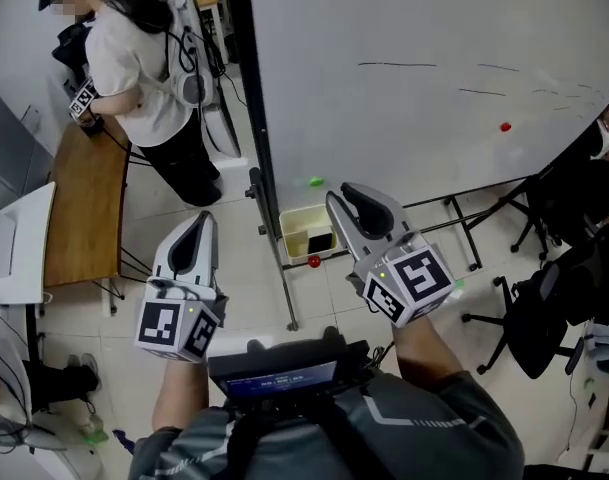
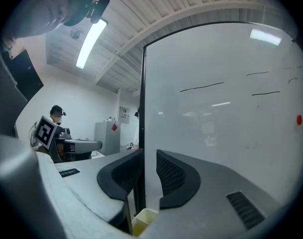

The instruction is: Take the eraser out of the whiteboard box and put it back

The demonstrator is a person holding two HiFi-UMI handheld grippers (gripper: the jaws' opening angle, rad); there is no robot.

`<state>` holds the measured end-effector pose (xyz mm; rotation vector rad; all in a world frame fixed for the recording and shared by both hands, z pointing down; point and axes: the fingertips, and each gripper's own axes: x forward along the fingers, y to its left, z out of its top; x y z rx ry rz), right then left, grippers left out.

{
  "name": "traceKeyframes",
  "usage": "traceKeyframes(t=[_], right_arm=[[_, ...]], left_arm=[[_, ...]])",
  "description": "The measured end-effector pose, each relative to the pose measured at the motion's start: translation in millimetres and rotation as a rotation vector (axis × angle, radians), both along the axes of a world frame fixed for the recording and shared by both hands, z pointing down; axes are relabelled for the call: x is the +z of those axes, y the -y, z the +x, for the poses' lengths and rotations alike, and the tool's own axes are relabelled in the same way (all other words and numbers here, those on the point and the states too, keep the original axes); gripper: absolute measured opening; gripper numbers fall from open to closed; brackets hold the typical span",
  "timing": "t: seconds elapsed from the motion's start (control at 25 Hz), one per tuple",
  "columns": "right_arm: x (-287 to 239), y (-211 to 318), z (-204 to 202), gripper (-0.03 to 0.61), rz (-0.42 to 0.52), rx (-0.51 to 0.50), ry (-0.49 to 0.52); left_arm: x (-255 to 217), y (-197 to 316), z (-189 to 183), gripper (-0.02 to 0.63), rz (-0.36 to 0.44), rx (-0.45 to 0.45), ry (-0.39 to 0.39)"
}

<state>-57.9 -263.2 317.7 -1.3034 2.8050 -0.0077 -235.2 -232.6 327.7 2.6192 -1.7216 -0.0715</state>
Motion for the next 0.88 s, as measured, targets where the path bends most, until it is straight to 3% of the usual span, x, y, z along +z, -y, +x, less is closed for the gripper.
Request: traceKeyframes(t=[0.32, 0.64, 0.88], right_arm=[[40.6, 12.2, -33.9, 0.165, -0.078, 0.084, -0.034], [128.0, 37.6, -15.0, 0.235, -0.229, 0.155, -0.153], [193.0, 41.1, -10.4, 0.236, -0.324, 0.17, -0.207]], left_arm=[[20.0, 21.1, -39.8, 0.032, -0.032, 0.049, -0.007], [80.5, 43.2, -28.1, 0.034, -0.134, 0.041, -0.031], [134.2, 47.6, -25.2, 0.035, -0.201, 0.018, -0.021]])
